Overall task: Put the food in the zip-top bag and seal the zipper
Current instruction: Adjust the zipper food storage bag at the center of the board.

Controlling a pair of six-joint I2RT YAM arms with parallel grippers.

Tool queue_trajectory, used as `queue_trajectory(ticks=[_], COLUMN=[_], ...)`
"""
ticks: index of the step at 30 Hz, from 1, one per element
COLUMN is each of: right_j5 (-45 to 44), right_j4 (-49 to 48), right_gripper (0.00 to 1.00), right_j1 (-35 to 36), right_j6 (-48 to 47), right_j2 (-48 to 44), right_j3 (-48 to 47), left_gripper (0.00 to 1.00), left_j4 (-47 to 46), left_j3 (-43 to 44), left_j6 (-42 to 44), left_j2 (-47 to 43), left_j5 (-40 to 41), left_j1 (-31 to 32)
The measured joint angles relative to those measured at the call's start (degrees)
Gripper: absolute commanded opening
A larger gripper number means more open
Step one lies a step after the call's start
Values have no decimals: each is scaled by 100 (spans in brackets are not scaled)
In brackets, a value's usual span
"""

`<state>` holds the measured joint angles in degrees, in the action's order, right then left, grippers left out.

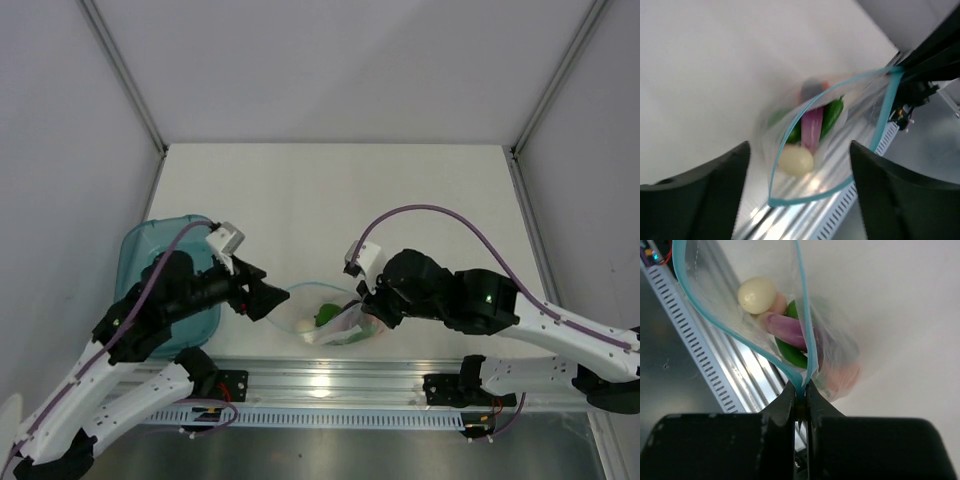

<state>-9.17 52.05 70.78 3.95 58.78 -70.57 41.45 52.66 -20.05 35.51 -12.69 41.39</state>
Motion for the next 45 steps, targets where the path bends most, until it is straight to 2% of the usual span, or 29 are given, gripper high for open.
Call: queue_trajectory(ticks=[1, 2, 5, 10, 16, 23, 30, 37, 43, 45], right_j5=[151, 345, 931, 1633, 2212, 2793, 3377, 3650, 3845, 3932], right_j4=[17, 39, 85, 76, 55, -92, -289, -304, -238, -190], right_gripper=[0, 0, 0, 0, 0, 0, 0, 0, 0, 0], right_j1=[0, -2, -13, -66, -278, -496, -728, -977, -1222, -1281], right_j6=[-24, -63, -120, -114, -13, 125, 208, 245, 199, 155], right_j2=[46, 114, 341, 503, 501, 411, 350, 343, 284, 282], right_j3=[-26, -39, -39, -39, -39, -61, -61, -61, -59, -59], left_gripper=[98, 100, 100, 99, 99, 100, 100, 98, 87, 79], left_j4=[-247, -492, -1298, -2479, -3259, -3941, -4319, -4218, -3829, -3738], left_j3=[-35, -57, -61, -146, -717, -1051, -1051, -1051, -1051, -1049], left_j6=[50, 111, 227, 481, 1139, 1591, 1969, 2140, 2234, 2260], left_j2=[-192, -396, -623, -57, 494, 597, 920, 1097, 1158, 1215], left_j5=[-35, -98, -435, -1054, -951, -859, -949, -1506, -2039, -2188], left_j1=[0, 0, 0, 282, 1300, 1534, 1674, 1705, 1711, 1711])
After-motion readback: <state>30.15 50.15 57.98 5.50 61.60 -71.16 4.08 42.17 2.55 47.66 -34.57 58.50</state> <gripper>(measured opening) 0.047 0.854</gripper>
